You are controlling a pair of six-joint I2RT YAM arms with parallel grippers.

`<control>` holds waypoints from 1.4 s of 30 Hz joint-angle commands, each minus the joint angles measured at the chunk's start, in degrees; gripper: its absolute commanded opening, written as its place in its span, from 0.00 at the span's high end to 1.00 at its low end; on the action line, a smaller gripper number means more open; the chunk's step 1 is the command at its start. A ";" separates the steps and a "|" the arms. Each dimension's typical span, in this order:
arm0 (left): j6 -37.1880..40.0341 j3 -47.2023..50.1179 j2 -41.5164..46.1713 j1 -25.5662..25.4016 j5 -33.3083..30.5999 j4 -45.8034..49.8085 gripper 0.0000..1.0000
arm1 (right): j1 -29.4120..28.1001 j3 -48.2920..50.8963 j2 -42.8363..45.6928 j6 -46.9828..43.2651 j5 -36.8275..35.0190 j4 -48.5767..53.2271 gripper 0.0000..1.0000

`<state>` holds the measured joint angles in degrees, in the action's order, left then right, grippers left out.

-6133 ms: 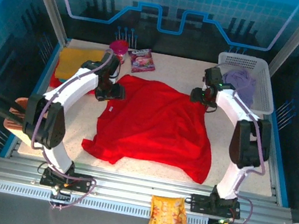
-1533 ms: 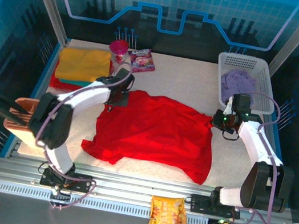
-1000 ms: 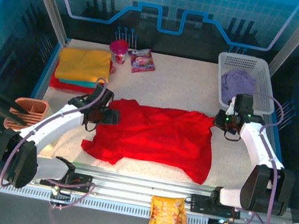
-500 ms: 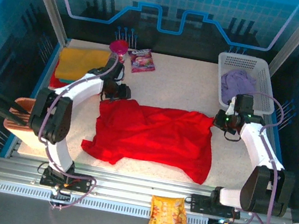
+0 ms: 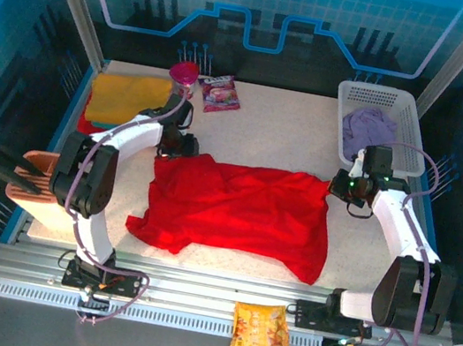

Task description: Fold and stack the t-shirts

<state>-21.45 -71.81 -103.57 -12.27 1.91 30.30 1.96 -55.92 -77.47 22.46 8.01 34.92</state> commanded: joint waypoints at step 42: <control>2.91 24.17 35.96 -21.59 -1.39 5.81 0.13 | 1.38 -0.91 -1.02 -0.54 1.48 -0.20 1.00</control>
<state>-17.85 -46.11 -70.43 -34.59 3.11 34.13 2.24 -55.92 -78.06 22.46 8.21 34.63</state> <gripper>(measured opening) 0.689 0.062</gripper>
